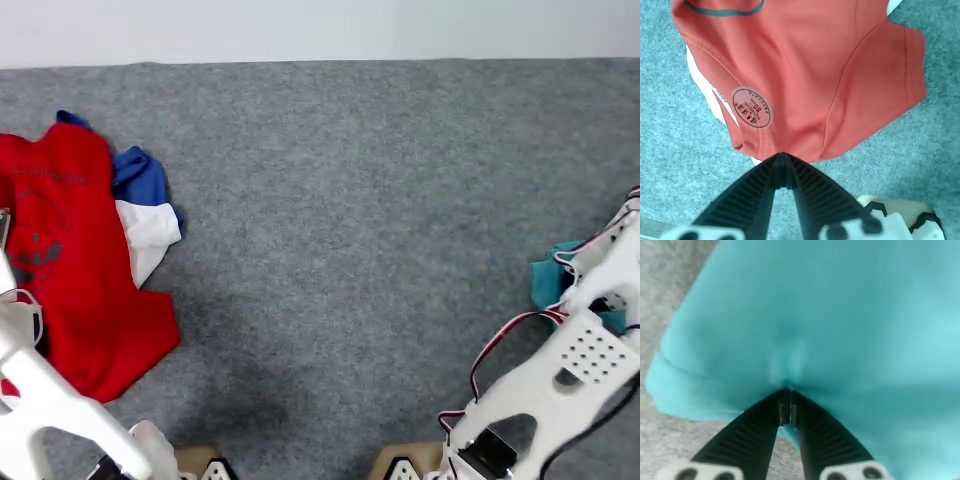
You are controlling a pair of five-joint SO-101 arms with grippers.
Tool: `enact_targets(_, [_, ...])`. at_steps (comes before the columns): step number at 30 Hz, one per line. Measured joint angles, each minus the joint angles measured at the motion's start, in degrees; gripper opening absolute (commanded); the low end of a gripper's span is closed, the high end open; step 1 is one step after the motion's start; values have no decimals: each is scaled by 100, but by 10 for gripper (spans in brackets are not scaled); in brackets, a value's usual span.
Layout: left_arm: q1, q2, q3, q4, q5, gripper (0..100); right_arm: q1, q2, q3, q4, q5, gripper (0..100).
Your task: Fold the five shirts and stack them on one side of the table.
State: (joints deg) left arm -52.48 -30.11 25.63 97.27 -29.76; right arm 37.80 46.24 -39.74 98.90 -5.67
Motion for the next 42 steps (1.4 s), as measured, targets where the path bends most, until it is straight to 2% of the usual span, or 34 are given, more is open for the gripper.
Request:
enact_targets(6, [0, 0, 0, 0, 0, 2, 97, -800, 0, 18, 53, 12])
enact_targets(9, [0, 0, 0, 0, 0, 2, 492, -1125, 0, -9, 149, 11])
enact_targets(16, [0, 0, 0, 0, 0, 2, 1556, -1240, 0, -747, 985, 10])
enact_targets(21, [0, 0, 0, 0, 0, 2, 1934, -624, 0, -1248, 1248, 10])
enact_targets(26, [0, 0, 18, 0, 0, 2, 1943, 79, -9, -1635, 1345, 10])
enact_targets(30, [0, 0, 18, 0, 0, 2, 1943, -9, -229, -1354, 1345, 10])
enact_targets(38, [0, 0, 18, 123, 0, 2, 1363, -1486, -589, 62, 1345, 10])
enact_targets(42, [0, 0, -70, 158, 0, 2, 1046, -2207, -545, 141, 1345, 10])
